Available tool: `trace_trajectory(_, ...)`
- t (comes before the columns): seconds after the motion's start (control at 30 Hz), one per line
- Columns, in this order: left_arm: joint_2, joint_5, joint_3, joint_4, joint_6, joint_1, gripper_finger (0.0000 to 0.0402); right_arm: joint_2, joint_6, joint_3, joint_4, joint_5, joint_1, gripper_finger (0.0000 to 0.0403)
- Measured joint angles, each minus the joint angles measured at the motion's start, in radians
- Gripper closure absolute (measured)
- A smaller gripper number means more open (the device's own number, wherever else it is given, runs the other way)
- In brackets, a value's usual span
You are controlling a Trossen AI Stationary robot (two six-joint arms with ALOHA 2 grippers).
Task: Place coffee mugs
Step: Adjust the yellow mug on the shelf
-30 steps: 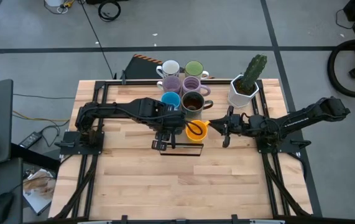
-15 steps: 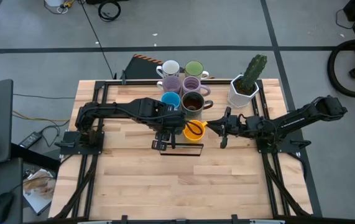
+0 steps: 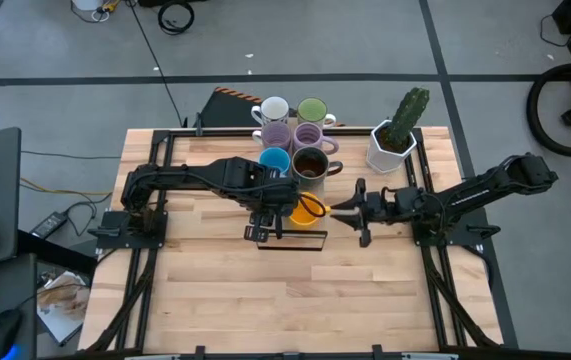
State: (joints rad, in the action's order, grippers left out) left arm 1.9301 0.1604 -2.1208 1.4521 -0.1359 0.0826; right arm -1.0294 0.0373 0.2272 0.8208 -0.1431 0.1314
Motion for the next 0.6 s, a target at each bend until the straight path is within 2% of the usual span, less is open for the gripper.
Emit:
trace_trajectory(0.23,0.0,0.0,0.0,0.0,0.016,0.0,0.0246,0.005,-0.034,0.0,0.001,0.02,-0.021,0.0229)
trace_trajectory(0.37,0.0,0.0,0.0,0.0,0.021,0.001,0.0246,0.013,-0.023,0.0,0.01,0.077,-0.049,0.0198)
trace_trajectory(0.5,0.0,-0.003,0.0,-0.002,0.02,0.006,0.0246,0.013,0.002,0.0,0.007,0.154,-0.062,0.0187)
trace_trajectory(0.6,0.0,-0.03,0.0,0.0,0.02,0.01,0.0246,0.013,0.011,0.0,-0.008,0.167,-0.061,0.019)
